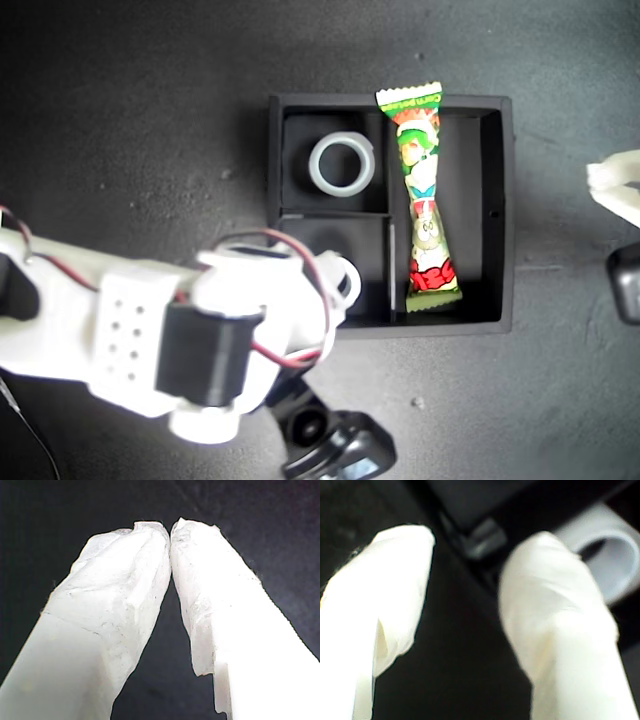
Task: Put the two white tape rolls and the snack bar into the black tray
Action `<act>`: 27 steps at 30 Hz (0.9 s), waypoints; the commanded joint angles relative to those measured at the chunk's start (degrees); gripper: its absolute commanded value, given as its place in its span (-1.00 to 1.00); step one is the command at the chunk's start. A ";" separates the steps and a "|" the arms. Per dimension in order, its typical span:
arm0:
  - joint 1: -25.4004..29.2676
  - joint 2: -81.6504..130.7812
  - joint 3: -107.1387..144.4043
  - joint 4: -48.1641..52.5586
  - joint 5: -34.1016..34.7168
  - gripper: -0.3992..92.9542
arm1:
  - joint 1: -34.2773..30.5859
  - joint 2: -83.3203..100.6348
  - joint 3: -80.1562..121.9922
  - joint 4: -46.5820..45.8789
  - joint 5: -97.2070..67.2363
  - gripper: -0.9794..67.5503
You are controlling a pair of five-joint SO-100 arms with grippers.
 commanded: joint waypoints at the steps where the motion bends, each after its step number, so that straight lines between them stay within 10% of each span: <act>1: -1.76 17.40 9.67 1.05 -0.09 -0.97 | 1.14 18.37 8.44 0.97 5.45 -0.98; 14: -12.04 68.73 78.13 -19.42 -3.87 -0.99 | 1.76 46.76 36.04 3.08 19.86 -0.99; 27: -9.40 115.05 131.31 -32.26 -14.15 -0.99 | 0.09 59.33 55.72 4.31 20.74 -0.99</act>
